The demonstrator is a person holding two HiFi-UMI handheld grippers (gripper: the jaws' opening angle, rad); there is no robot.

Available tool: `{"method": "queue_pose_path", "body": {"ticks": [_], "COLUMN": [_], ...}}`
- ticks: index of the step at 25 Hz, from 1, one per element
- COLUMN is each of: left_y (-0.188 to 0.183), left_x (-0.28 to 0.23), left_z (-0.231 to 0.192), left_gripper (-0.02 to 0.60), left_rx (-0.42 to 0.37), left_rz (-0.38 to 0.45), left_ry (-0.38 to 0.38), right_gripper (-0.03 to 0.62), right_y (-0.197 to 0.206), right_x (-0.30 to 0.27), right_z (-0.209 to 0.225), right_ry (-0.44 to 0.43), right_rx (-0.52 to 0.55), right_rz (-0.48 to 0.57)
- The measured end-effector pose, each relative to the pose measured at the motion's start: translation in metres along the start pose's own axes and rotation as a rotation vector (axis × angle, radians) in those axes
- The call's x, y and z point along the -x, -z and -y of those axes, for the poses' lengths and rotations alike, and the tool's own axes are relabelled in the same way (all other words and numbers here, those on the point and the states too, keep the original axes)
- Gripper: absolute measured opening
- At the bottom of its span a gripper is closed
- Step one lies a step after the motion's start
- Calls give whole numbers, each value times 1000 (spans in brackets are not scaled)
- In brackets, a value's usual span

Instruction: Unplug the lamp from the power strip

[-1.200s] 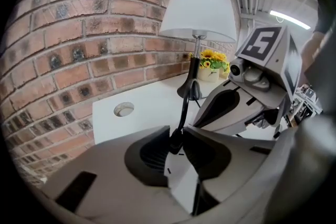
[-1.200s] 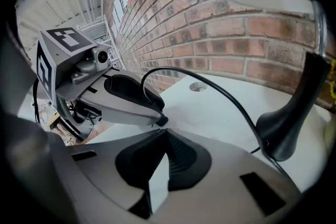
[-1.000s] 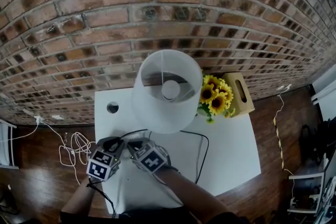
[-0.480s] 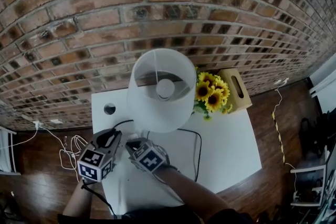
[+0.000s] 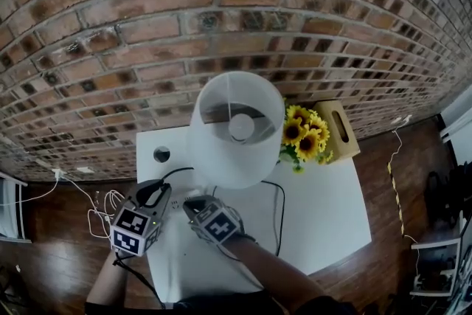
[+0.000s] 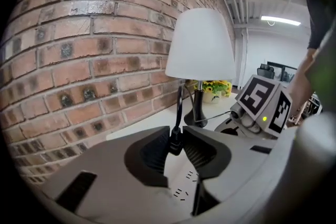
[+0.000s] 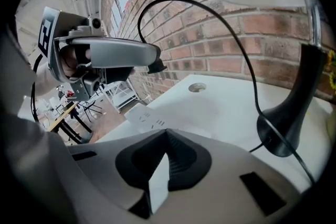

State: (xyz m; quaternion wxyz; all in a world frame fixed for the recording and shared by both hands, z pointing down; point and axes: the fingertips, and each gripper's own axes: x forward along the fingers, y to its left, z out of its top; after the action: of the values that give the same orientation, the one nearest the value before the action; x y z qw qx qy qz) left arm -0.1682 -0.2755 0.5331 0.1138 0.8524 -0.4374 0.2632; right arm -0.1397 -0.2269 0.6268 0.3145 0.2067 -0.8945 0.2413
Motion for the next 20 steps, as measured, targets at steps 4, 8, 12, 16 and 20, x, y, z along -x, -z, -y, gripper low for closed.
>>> {"method": "queue_pose_path", "body": {"ticks": [4,8,12,16,20], "left_y": [-7,-11,-13,-4,2], "left_x": [3,4,1,-5,-12], "left_z": [-7,2,0,2,-14], "left_gripper": [94,94,94,94,94], "left_rx": [-16,-23,-31,-41,-47], "left_rz": [14,9,12,-15,-39], "left_ry": [-16,5,-4,19,0], "right_gripper": [5,5,5,5,5], "right_y": [0,4,5,19,12], "right_x": [0,1,-3,-4,-5], "right_z": [1,0,4,7,7], "right_ry": [-4,-3,2,11,9], "right_rx": [0,-12,-5,-16,-10], "right_rz": [3,3,-2,-29,-15]}}
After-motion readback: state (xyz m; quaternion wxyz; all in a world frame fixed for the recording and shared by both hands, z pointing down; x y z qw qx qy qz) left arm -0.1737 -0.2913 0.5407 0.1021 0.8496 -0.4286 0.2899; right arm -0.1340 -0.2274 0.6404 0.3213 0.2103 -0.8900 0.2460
